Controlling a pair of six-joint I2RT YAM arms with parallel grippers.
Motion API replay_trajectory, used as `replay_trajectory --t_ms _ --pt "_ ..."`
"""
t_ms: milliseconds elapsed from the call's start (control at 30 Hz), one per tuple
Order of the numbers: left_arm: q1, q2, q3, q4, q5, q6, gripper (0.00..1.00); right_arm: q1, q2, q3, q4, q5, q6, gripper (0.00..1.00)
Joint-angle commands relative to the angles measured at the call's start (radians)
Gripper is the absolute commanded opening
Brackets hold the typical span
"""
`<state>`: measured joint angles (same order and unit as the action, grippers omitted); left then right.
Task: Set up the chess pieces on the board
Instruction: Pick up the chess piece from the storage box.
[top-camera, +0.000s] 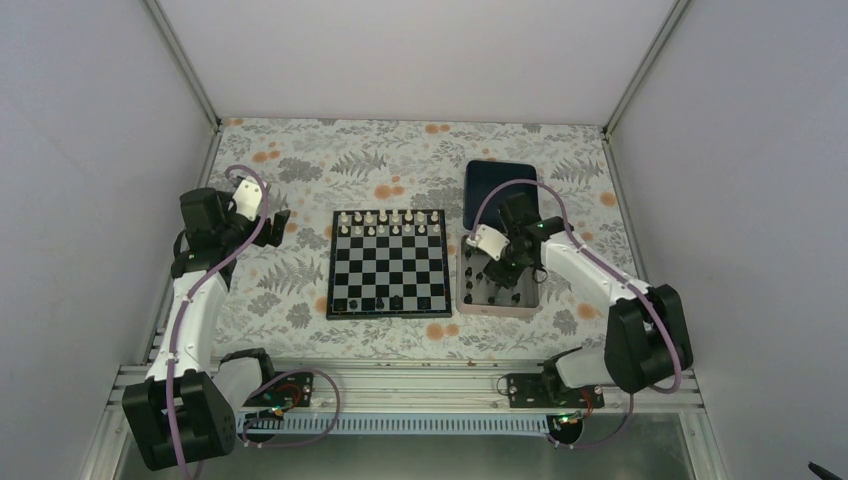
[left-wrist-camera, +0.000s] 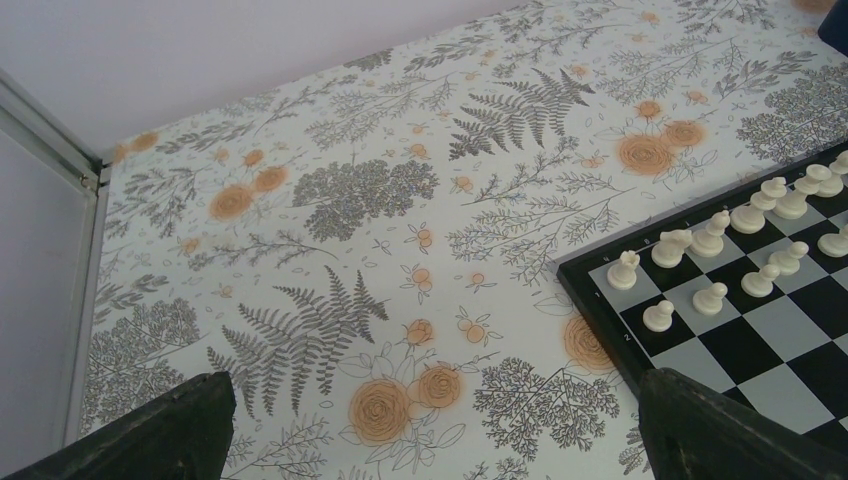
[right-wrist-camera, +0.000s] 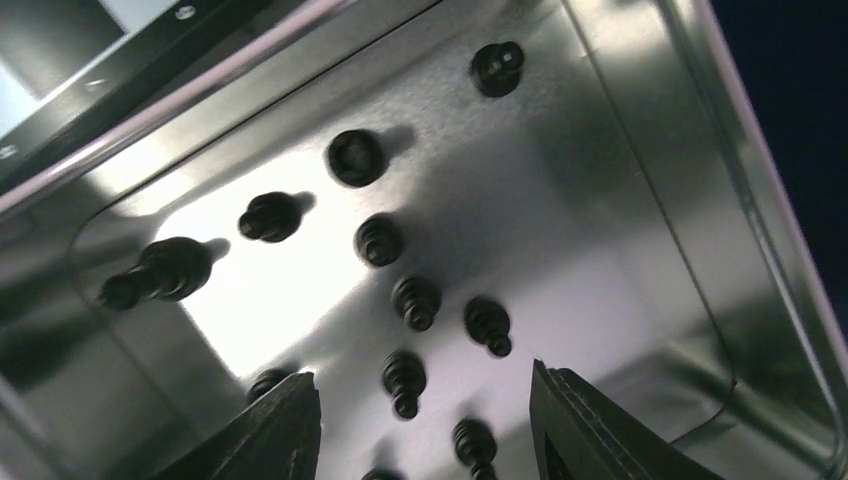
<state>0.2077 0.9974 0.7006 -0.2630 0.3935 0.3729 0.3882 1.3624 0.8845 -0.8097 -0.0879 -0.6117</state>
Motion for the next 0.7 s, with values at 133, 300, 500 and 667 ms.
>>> replay_trajectory --t_ms 133,300,500,667 --pt "0.007 -0.015 -0.012 0.021 0.002 -0.012 1.0 -0.023 0.101 0.03 0.144 -0.028 -0.01 0.54" --pt "0.007 -0.013 -0.012 0.022 0.001 -0.012 1.0 -0.011 0.154 0.094 0.113 -0.147 -0.027 0.53" --pt "0.007 -0.001 -0.009 0.022 0.002 -0.011 1.0 0.004 0.212 0.145 0.092 -0.188 -0.036 0.5" --pt "0.007 -0.001 -0.01 0.025 0.001 -0.011 1.0 0.009 0.265 0.149 0.099 -0.177 -0.035 0.45"
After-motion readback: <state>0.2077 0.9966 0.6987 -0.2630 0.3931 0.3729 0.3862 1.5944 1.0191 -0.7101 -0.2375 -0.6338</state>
